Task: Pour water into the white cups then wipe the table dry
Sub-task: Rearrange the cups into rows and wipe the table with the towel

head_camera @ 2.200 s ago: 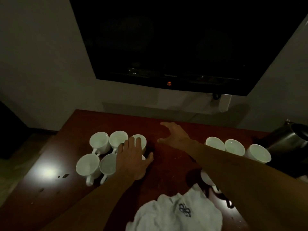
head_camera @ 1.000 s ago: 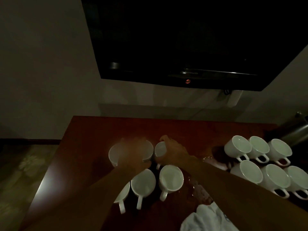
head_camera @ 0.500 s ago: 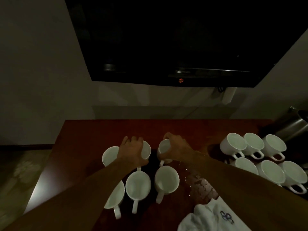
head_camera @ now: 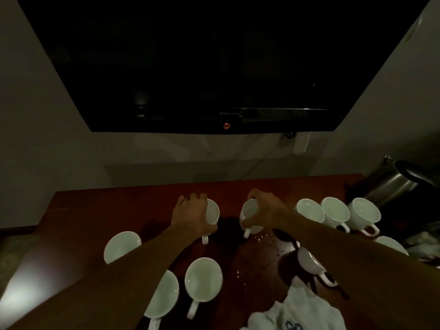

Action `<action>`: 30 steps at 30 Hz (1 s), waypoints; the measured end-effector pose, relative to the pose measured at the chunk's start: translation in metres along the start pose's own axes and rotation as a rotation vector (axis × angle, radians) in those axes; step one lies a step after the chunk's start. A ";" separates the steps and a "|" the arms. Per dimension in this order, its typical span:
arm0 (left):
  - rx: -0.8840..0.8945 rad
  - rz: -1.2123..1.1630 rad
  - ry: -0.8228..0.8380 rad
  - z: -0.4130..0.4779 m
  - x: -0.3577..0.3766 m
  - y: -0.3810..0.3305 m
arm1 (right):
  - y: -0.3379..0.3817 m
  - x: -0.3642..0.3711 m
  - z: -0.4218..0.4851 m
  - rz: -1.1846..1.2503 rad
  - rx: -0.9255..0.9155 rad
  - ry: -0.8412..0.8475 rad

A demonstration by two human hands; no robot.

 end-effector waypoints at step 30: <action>0.048 0.017 0.021 0.098 0.006 -0.115 | -0.095 -0.055 0.048 -0.049 0.022 0.097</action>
Point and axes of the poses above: each hand's wrist, its own z-axis towards the middle knuckle, its own x-axis out of the palm, y = z × x, the point moved 9 cm from there along z, towards the middle knuckle, and after that the axes turned 10 degrees about y, right-handed, at the moved point
